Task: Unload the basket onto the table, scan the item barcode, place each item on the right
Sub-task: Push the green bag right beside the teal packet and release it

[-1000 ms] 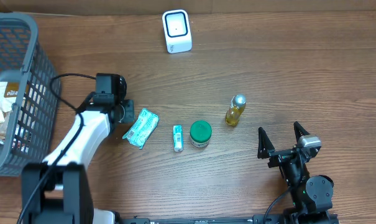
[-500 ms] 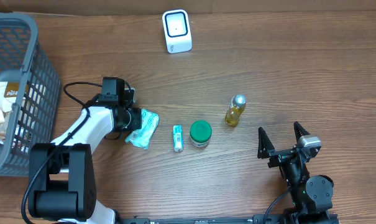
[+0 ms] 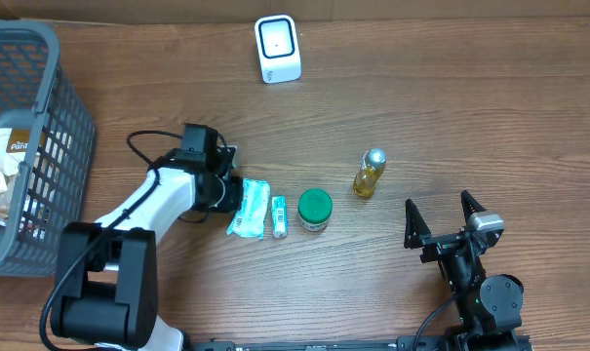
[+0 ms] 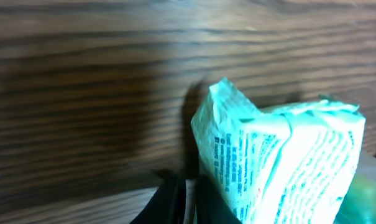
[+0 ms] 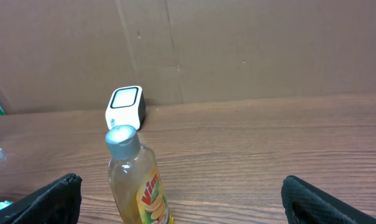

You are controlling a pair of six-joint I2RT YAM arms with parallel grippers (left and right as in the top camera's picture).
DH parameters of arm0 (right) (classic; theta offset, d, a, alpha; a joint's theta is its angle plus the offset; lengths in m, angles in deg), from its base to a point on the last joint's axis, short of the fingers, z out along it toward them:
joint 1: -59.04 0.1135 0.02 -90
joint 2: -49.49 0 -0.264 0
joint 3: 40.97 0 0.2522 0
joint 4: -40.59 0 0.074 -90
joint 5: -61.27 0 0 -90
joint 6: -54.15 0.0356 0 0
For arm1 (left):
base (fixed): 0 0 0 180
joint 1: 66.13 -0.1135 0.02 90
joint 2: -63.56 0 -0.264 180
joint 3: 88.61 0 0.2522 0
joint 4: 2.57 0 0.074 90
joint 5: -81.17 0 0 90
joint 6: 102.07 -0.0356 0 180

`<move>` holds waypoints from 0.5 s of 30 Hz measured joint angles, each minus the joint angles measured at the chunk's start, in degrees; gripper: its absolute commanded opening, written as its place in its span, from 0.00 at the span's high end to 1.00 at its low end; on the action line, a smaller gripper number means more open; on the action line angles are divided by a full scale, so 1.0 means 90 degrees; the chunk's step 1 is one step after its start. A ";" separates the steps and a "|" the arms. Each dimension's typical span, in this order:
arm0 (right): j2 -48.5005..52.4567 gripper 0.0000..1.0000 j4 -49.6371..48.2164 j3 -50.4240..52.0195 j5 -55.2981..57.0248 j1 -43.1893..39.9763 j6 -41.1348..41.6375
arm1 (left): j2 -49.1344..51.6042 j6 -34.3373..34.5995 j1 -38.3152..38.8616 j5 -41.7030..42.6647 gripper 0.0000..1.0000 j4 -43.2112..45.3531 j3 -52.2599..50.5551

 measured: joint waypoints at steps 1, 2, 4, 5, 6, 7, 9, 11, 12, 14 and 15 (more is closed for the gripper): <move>0.0000 0.00 0.0000 0.0000 0.0002 0.0000 0.0000 | 0.0000 0.0000 0.0063 0.0002 0.87 -0.0015 0.0000; 0.0000 0.00 -0.0002 0.0000 0.0000 0.0000 0.0000 | 0.0000 0.0000 0.0121 0.0012 0.87 -0.0019 0.0000; 0.0000 0.00 0.0000 0.0000 0.0002 0.0000 -0.0002 | 0.0000 0.0000 0.0214 0.0024 0.87 -0.0019 0.0000; 0.0000 0.00 0.0000 0.0000 0.0002 0.0000 -0.0002 | 0.0000 0.0000 0.0226 0.0027 0.88 -0.0019 0.0000; 0.0000 0.00 0.0000 0.0000 0.0002 0.0000 0.0000 | 0.0000 0.0000 0.0231 0.0041 0.88 -0.0022 0.0000; 0.0000 0.00 0.0000 0.0000 0.0002 0.0000 0.0002 | 0.0000 0.0002 0.0238 0.0044 0.88 -0.0027 0.0000; 0.0000 0.00 -0.0002 0.0000 0.0002 0.0000 0.0002 | 0.0000 0.0010 0.0240 0.0049 0.88 -0.0068 0.0000; 0.0000 0.00 0.0000 0.0000 0.0000 0.0000 0.0002 | 0.0000 0.0027 0.0238 0.0056 0.89 -0.0112 0.0000; 0.0000 0.00 -0.0002 0.0000 -0.0002 0.0000 0.0000 | 0.0000 0.0029 0.0238 0.0070 0.89 -0.0121 0.0000; 0.0000 0.00 -0.0002 0.0000 0.0002 0.0000 0.0002 | 0.0000 0.0029 0.0238 0.0095 0.89 -0.0126 0.0000; 0.0000 0.00 0.0000 0.0000 0.0000 0.0000 -0.0002 | 0.0000 0.0029 0.0238 0.0117 0.89 -0.0131 0.0000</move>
